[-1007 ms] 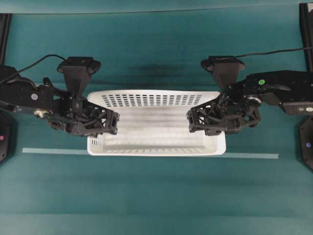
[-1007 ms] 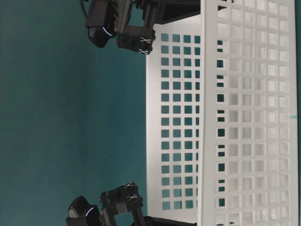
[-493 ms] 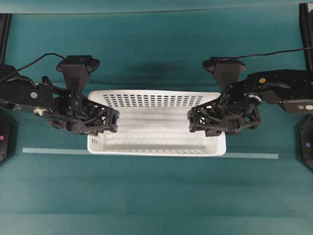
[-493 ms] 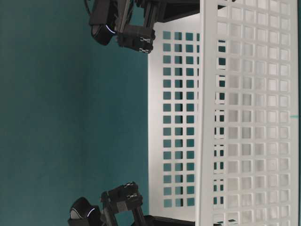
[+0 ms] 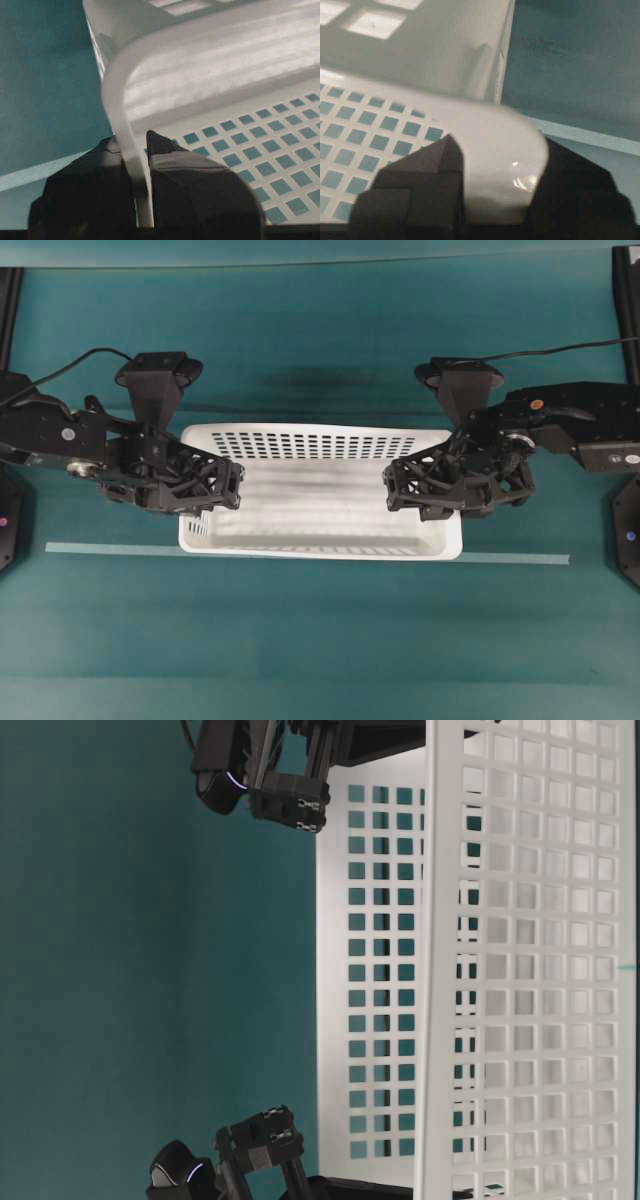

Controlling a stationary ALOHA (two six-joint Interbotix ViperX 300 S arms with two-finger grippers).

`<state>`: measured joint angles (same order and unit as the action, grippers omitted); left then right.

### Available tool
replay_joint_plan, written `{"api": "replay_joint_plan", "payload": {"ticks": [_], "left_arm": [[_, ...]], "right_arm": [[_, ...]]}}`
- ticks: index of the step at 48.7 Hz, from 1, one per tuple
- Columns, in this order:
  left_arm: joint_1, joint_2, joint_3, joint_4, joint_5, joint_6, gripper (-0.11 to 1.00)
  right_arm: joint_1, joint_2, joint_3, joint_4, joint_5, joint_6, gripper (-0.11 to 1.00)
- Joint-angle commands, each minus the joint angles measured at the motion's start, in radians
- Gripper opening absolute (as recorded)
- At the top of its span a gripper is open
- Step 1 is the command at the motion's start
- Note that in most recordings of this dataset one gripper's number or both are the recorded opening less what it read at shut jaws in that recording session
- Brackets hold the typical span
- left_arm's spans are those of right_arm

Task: Lift the white basket with both hands.
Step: 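Lower the basket back onto the table with both grippers, then open both grippers and pull them outward away from the basket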

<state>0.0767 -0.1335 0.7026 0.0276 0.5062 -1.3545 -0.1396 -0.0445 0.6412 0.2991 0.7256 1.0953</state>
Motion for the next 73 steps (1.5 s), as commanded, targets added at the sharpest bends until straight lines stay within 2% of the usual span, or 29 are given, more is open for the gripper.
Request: {"api": "replay_joint_plan", "payload": {"ticks": [1, 8, 12, 16, 23, 28, 34, 49, 54, 61, 69, 73], "left_arm": [[0.002, 0.017, -0.014, 0.008, -0.077, 0.020, -0.02], [0.002, 0.015, -0.006, 0.008, -0.081, 0.020, 0.04], [0.002, 0.014, -0.003, 0.008, -0.081, 0.020, 0.12], [0.000, 0.014, 0.000, 0.006, -0.081, 0.020, 0.23], [0.002, 0.014, 0.000, 0.008, -0.081, 0.021, 0.55], [0.000, 0.012, 0.000, 0.008, -0.081, 0.020, 0.75], [0.000, 0.009, 0.002, 0.008, -0.080, 0.021, 0.84], [0.000, -0.086, 0.035, 0.006, -0.077, 0.020, 0.84], [-0.002, -0.135, 0.048, 0.008, -0.077, 0.038, 0.84], [-0.012, -0.224, 0.063, 0.008, -0.075, 0.101, 0.84], [-0.012, -0.348, 0.084, 0.006, -0.075, 0.112, 0.84], [-0.011, -0.413, 0.095, 0.008, -0.075, 0.114, 0.84]], "right_arm": [[0.014, 0.025, -0.017, 0.017, -0.035, -0.041, 0.20], [0.014, 0.025, -0.017, 0.017, -0.043, -0.041, 0.20], [0.012, 0.023, -0.015, 0.017, -0.063, -0.041, 0.27], [0.005, 0.021, -0.012, 0.012, -0.095, -0.041, 0.44], [-0.011, 0.020, -0.006, 0.000, -0.117, -0.046, 0.81], [-0.025, 0.017, -0.005, -0.020, -0.109, -0.052, 0.96], [-0.040, 0.006, 0.009, -0.021, -0.092, -0.058, 0.97], [-0.052, -0.080, 0.034, -0.021, -0.035, -0.043, 0.96], [-0.055, -0.123, 0.034, -0.025, -0.038, -0.049, 0.96], [-0.064, -0.202, 0.035, -0.028, -0.035, -0.094, 0.96], [-0.077, -0.318, 0.035, -0.031, -0.046, -0.121, 0.96], [-0.077, -0.387, 0.043, -0.037, -0.078, -0.170, 0.96]]}}
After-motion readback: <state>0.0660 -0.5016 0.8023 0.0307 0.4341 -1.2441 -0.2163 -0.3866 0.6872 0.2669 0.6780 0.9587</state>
